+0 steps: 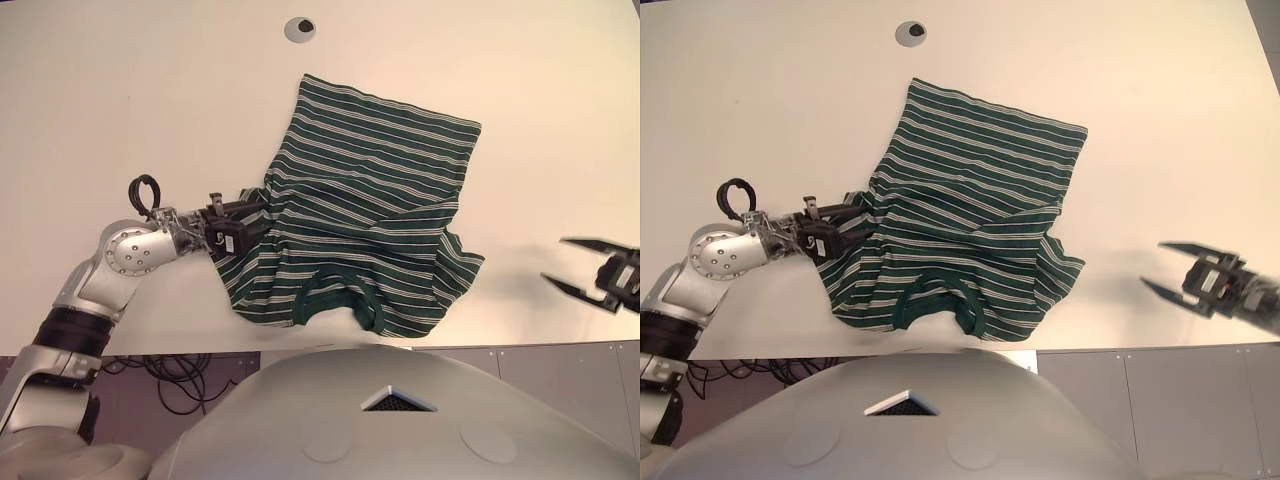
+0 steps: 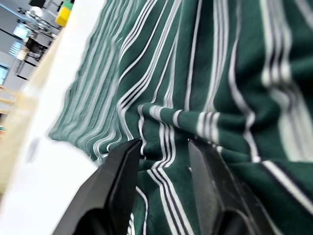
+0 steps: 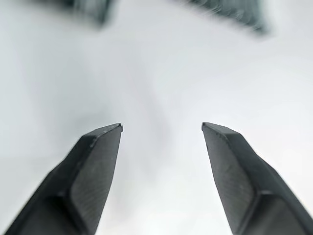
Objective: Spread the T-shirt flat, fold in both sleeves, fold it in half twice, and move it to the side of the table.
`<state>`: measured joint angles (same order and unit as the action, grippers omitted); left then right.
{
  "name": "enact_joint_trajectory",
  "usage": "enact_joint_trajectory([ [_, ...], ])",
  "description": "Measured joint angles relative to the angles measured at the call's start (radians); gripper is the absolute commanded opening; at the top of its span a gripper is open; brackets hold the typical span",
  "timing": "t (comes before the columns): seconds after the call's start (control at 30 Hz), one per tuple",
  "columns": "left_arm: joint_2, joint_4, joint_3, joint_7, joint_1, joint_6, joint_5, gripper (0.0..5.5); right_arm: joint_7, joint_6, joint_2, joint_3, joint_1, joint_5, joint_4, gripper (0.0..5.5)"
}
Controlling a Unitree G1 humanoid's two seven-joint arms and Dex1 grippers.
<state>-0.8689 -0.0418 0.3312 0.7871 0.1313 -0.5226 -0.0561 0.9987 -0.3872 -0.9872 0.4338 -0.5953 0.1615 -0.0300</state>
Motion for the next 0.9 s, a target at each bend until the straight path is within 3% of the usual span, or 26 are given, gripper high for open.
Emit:
enact_joint_trajectory([
  [0.23, -0.038, 0.106, -0.054, 0.066, 0.061, 0.103, 0.067, 1.71, -0.025, 0.109, 0.016, 0.01, 0.035, 0.075, -0.14, 2.99],
  [0.43, -0.018, 0.133, -0.112, 0.083, -0.022, 0.151, 0.122, 1.71, -0.171, 0.212, 0.133, -0.211, 0.295, -0.007, -0.194, 2.99],
  [0.6, 0.068, 0.141, -0.086, 0.149, -0.134, 0.212, 0.19, 1.71, -0.173, 0.2, 0.194, -0.368, 0.333, -0.086, -0.13, 2.99],
  [0.7, 0.139, 0.102, -0.065, 0.159, -0.185, 0.237, 0.195, 1.71, -0.154, 0.158, 0.191, -0.368, 0.294, -0.085, -0.095, 2.99],
  [0.9, 0.344, -0.198, -0.023, 0.035, -0.402, 0.258, 0.071, 1.71, -0.137, 0.104, 0.188, -0.352, 0.248, -0.079, -0.054, 2.99],
])
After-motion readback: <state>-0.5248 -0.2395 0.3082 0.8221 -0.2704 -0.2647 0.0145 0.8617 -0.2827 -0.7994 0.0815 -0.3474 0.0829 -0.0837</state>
